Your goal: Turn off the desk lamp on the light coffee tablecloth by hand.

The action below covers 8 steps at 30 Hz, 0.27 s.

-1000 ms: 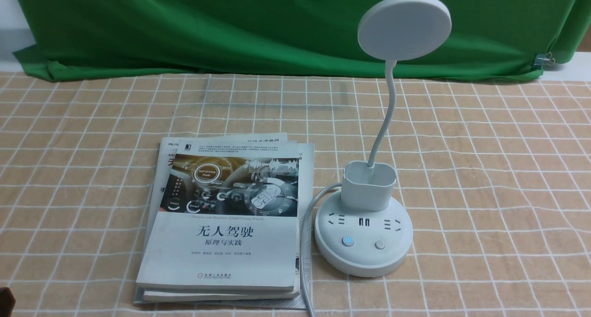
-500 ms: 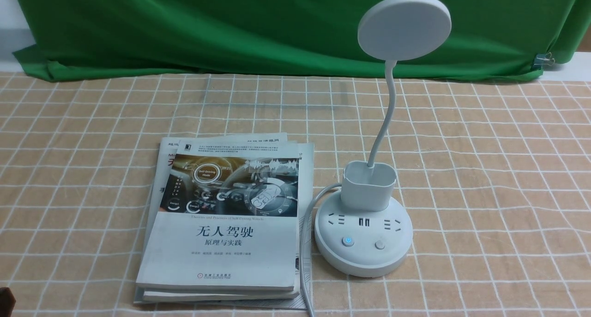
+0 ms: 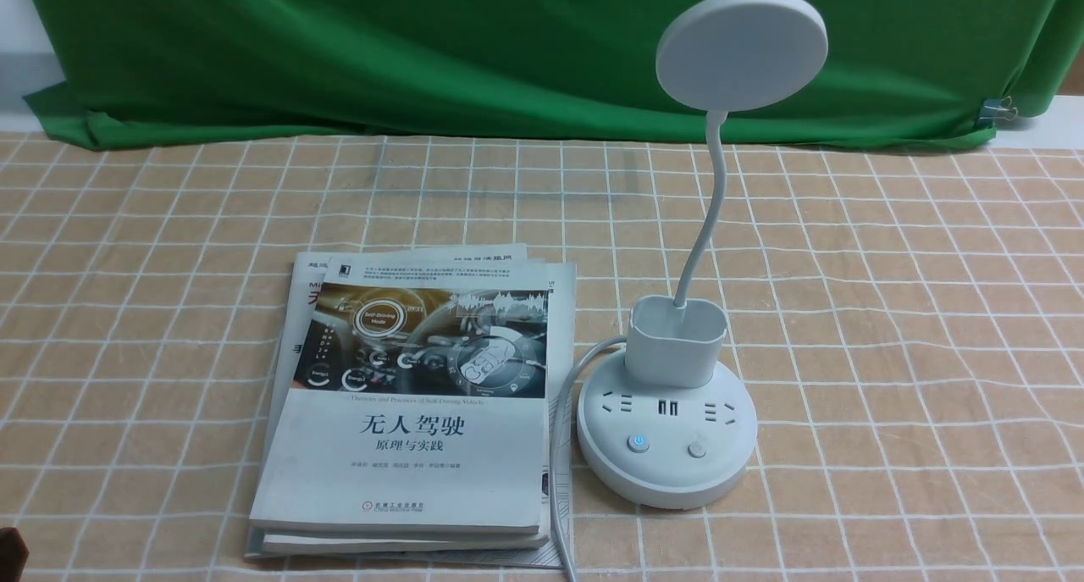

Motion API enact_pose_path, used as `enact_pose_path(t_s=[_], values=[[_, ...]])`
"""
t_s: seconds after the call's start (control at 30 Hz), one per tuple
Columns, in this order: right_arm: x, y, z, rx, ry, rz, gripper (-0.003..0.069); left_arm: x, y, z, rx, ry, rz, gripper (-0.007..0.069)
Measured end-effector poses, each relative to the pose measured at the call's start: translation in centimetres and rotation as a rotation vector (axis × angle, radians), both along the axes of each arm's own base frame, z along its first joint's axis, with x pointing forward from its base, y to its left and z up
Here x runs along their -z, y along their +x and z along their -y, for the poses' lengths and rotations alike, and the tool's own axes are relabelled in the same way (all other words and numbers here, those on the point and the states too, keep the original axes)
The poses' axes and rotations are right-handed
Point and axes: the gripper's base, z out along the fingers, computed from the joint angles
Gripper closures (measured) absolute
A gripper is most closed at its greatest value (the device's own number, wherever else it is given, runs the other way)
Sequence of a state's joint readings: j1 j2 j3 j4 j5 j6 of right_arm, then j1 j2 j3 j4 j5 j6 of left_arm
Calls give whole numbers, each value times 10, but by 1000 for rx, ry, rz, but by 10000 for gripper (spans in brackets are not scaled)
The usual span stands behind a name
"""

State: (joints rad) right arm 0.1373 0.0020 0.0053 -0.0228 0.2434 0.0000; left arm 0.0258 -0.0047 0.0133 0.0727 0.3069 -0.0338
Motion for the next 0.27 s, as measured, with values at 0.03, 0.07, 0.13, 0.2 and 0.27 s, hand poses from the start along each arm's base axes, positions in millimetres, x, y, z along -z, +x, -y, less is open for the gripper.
enact_pose_path(t_s=[0.03, 0.07, 0.13, 0.2, 0.27], values=[[0, 0, 0, 0, 0, 0, 461, 0, 0, 0, 0, 0, 0, 620], [0, 0, 0, 0, 0, 0, 458, 0, 0, 0, 0, 0, 0, 620], [0, 0, 0, 0, 0, 0, 453, 0, 0, 0, 0, 0, 0, 620], [0, 0, 0, 0, 0, 0, 448, 0, 0, 0, 0, 0, 0, 620], [0, 0, 0, 0, 0, 0, 447, 0, 0, 0, 0, 0, 0, 620]])
